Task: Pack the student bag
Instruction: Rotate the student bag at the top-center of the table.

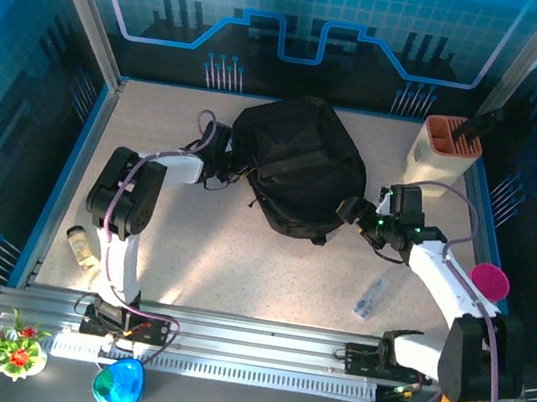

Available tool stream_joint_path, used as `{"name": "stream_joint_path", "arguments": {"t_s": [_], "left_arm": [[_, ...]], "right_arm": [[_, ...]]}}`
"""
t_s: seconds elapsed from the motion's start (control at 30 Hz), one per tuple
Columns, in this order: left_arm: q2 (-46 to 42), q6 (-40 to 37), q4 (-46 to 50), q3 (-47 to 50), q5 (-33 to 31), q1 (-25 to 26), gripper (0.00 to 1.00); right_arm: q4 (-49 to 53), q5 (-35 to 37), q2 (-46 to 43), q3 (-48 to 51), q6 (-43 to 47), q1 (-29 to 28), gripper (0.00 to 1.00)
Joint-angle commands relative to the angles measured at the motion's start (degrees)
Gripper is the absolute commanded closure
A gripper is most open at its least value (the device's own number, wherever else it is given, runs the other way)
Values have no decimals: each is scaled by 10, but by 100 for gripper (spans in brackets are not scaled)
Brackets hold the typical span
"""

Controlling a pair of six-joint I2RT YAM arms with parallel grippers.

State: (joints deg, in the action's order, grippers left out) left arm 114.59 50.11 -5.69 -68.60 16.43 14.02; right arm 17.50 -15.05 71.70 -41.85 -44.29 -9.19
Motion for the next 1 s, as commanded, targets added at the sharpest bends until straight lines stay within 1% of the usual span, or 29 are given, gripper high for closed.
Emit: {"name": "stream_joint_path", "arguments": {"t_s": [0.0,0.07,0.13,0.2,0.33,0.47,0.6,0.73,0.83,0.97], "left_arm": [[16,13,-23,-17,30,-6,82],[10,11,-28,-16,32,-6,91],[-3,6,-33,-9,31,-6,100],[-22,0,-34,3,29,-7,100],[-86,-1,-48,48,21,-9,100],[-162,-6,-34,85,9,-9,100],[-223,-6,2,119,8,-9,100],[-262,2,7,159,7,-9,100],[-274,-2,14,171,8,-9,100],[-278,-2,11,180,8,-9,100]], "right_arm": [[-9,-5,29,7,15,-12,24],[-18,-11,49,4,18,-14,28],[-33,-19,71,-2,24,-15,35],[-38,-16,91,-11,29,-15,39],[-50,-7,150,-40,47,-15,48],[-58,8,223,-91,73,-15,53],[-55,-9,303,-192,103,-17,53],[-43,-9,349,-272,126,-23,50],[-11,16,333,-291,136,-23,43],[34,67,251,-263,146,-25,34]]}}
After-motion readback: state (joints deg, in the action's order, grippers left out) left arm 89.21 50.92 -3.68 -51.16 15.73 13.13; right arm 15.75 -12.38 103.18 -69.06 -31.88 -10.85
